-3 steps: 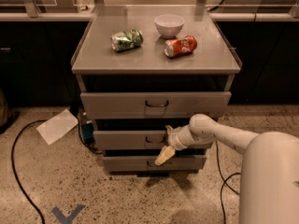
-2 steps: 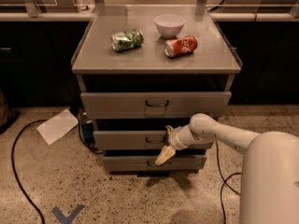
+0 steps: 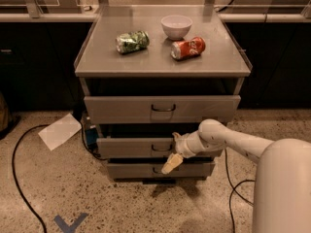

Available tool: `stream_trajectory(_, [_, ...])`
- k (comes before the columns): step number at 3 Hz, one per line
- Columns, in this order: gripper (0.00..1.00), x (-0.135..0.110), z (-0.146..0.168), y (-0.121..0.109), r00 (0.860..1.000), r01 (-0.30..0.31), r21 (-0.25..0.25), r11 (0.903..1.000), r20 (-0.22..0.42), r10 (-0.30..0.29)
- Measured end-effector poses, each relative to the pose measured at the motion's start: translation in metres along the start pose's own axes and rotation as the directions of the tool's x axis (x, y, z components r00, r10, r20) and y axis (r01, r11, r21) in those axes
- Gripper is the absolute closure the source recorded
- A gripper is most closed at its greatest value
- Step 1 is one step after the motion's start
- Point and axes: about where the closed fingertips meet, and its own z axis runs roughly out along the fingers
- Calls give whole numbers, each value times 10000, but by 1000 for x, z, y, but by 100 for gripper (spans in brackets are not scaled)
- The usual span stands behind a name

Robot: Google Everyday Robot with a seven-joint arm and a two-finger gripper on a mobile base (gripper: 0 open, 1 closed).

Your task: Open middle drawer

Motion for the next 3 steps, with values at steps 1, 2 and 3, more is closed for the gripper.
stream_trajectory(1, [0, 0, 0, 5, 9999, -89, -194, 9998, 127, 91])
stream_trajectory(2, [0, -3, -3, 9, 9997, -145, -245, 9996, 190, 150])
stream_trajectory(3, [0, -6, -18, 54, 9925, -875, -368, 9955, 826, 903])
